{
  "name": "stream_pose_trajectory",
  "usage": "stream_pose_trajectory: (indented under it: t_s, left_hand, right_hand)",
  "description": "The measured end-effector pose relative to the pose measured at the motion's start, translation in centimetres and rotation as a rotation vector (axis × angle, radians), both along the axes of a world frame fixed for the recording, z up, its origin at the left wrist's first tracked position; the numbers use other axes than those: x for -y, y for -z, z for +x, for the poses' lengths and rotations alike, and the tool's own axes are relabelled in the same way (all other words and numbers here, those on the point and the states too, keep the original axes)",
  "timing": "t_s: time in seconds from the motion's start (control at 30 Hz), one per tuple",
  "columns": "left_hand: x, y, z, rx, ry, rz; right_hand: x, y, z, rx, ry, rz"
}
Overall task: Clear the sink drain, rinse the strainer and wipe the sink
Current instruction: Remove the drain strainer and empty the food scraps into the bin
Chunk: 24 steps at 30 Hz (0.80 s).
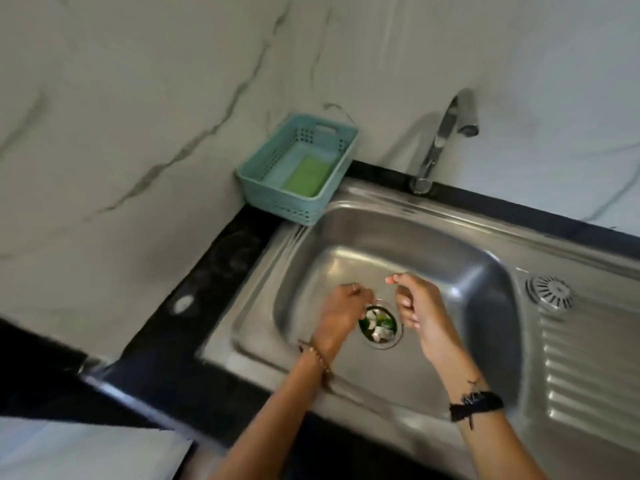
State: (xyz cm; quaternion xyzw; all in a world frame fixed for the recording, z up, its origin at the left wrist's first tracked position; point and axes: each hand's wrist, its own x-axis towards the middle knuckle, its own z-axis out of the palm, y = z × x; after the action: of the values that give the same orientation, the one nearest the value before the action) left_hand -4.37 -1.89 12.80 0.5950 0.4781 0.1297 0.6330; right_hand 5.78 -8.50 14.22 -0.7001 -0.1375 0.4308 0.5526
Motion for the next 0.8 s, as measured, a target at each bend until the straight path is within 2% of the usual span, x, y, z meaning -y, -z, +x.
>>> stream_pose_trajectory:
  t_s: [0.07, 0.13, 0.23, 0.33, 0.6, 0.8]
  left_hand:
    - [-2.4, 2.7, 3.5, -0.286, 0.198, 0.239]
    - [-4.2, 5.6, 5.4, -0.517, 0.342, 0.385]
    - [-5.6, 9.4, 7.4, -0.684, 0.443, 0.467]
    - [-5.5, 12.2, 8.3, -0.723, 0.506, 0.448]
    - [-3.2, 16.4, 10.4, -0.846, 0.589, 0.491]
    - [-3.1, 16.6, 9.8, -0.839, 0.543, 0.422]
  right_hand:
    - [-1.2, 3.2, 4.4, 0.138, -0.030, -0.157]
    - [-1.8, 6.3, 7.4, 0.236, -0.089, -0.287]
    - [-2.2, 10.7, 9.8, 0.318, -0.208, -0.425]
    - [-2.3, 14.2, 10.0, 0.435, -0.384, -0.520]
    - [-2.6, 18.4, 8.0, 1.016, -0.682, -0.760]
    - [-1.8, 19.7, 7.4, 0.974, -0.755, -0.801]
